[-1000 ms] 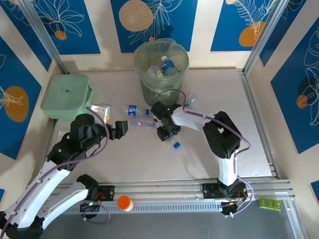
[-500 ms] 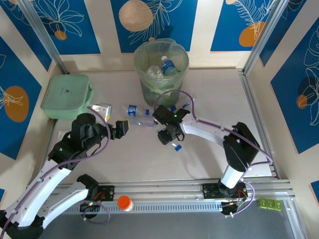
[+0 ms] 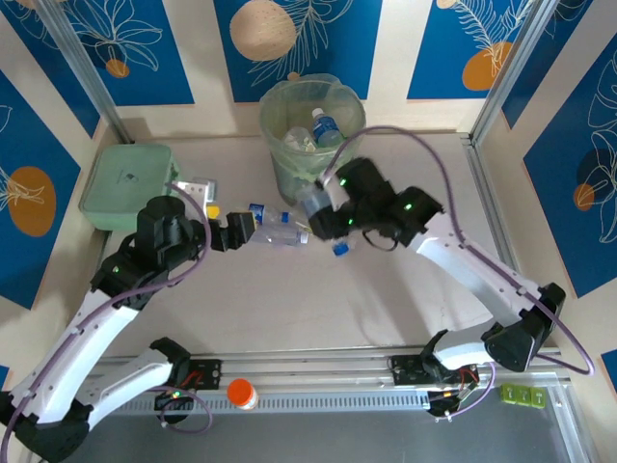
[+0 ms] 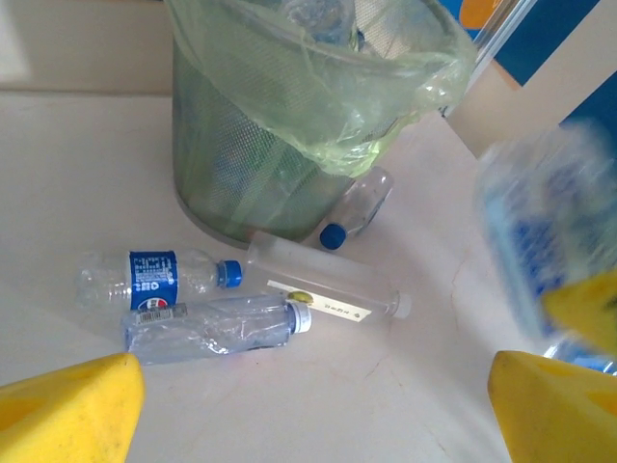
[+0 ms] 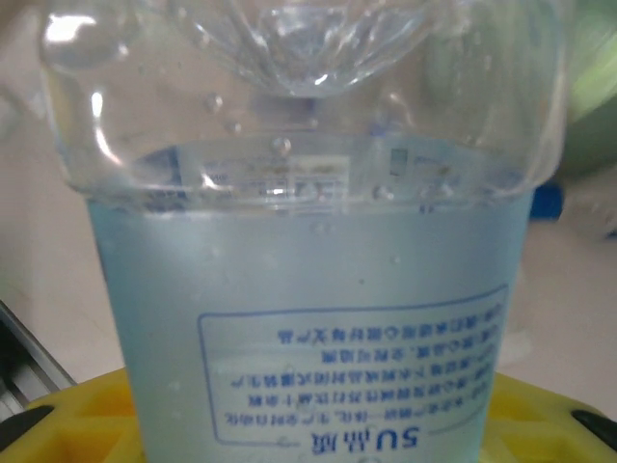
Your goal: Put the plastic bottles in the bin
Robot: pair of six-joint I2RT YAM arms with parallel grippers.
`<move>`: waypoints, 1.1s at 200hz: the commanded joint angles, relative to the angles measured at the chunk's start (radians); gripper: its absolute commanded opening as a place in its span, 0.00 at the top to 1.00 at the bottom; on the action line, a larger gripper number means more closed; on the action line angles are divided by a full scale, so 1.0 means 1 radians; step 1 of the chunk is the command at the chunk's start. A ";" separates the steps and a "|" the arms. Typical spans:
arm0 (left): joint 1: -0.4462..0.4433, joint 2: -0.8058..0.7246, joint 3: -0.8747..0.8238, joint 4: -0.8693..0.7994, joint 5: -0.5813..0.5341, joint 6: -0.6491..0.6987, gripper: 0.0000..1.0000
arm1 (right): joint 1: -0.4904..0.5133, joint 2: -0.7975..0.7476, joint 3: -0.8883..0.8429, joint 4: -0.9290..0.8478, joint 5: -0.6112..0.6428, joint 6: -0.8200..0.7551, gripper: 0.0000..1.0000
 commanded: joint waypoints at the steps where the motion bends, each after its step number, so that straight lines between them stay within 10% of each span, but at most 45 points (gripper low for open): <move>1: 0.038 0.040 0.003 -0.011 0.077 -0.026 0.08 | -0.124 0.016 0.128 0.039 -0.198 0.052 0.52; 61: 0.041 -0.003 -0.137 0.095 -0.002 0.053 0.08 | -0.383 0.335 0.584 0.072 -0.386 0.198 0.54; 120: 0.043 0.011 -0.142 0.096 -0.017 0.072 0.08 | -0.446 0.838 1.270 -0.141 -0.292 0.173 0.55; 220: 0.056 0.028 -0.145 0.109 0.006 0.052 0.08 | -0.338 0.890 1.106 -0.127 0.085 -0.047 0.53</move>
